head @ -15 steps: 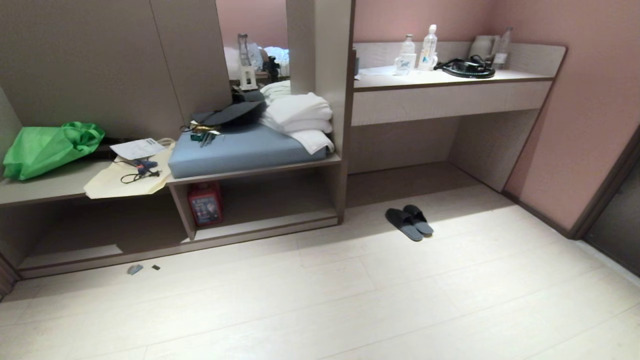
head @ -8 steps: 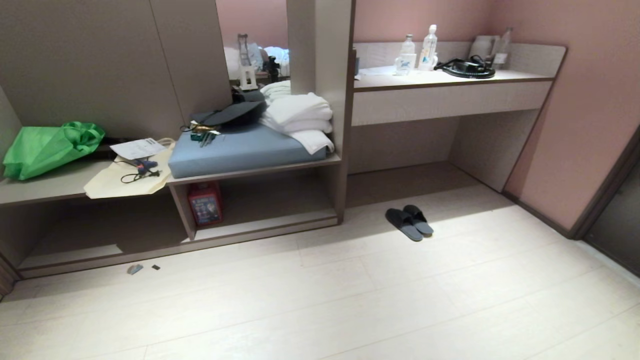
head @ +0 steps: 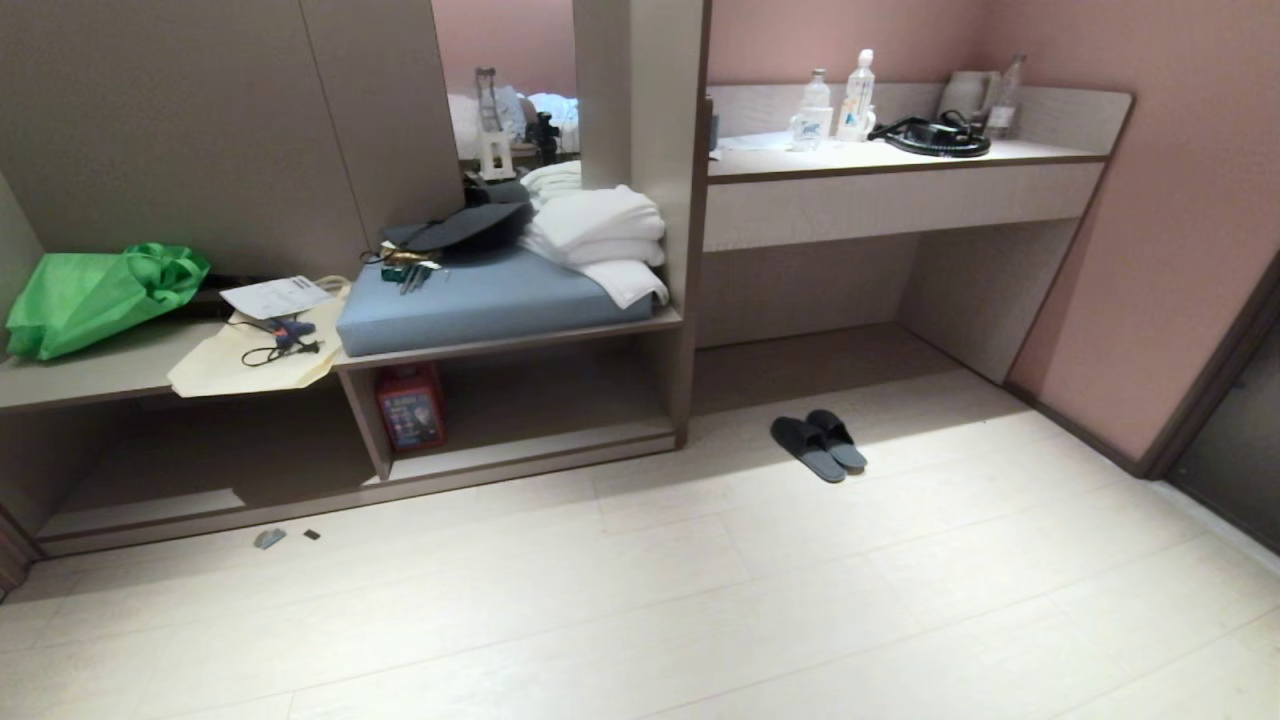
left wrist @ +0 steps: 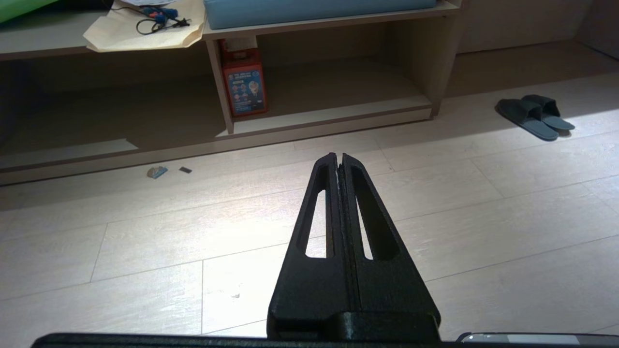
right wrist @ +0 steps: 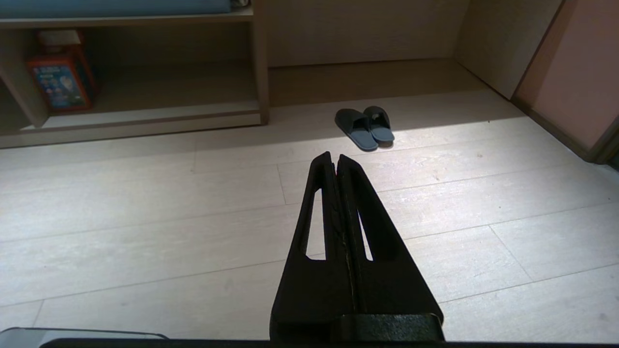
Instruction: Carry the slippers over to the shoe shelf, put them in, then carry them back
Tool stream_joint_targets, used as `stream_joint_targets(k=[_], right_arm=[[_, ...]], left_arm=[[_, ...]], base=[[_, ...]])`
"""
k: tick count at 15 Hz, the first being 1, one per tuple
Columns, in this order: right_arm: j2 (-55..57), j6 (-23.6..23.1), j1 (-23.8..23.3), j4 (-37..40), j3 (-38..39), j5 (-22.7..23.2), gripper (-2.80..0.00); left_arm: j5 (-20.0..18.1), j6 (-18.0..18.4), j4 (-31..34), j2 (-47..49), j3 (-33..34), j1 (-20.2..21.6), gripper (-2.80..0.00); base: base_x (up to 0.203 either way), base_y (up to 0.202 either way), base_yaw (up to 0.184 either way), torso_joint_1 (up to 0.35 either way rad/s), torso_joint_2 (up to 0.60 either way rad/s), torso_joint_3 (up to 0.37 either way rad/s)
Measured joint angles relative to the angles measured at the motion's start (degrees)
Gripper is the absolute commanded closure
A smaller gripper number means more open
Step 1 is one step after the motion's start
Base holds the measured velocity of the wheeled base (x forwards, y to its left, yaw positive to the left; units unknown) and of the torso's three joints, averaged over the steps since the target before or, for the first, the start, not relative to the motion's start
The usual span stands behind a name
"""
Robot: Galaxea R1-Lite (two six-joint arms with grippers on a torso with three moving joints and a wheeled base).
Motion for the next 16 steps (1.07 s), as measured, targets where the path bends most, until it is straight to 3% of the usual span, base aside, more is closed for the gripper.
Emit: stream_joint_targets(k=[12, 16], right_arm=[[0.00, 0.24, 0.00, 0.00, -0.02, -0.02, 0.00], [0.00, 3.24, 0.00, 0.16, 0.00, -0.15, 0.00]], left_arm=[[-0.02, 0.00, -0.05, 0.00, 0.00, 0.00, 0.00], [-0.04, 0.00, -0.07, 0.00, 0.00, 0.00, 0.00]], base=[[0.000, 0.000, 0.000, 0.000, 0.00, 0.000], [0.000, 0.000, 0.000, 0.000, 0.00, 0.000]])
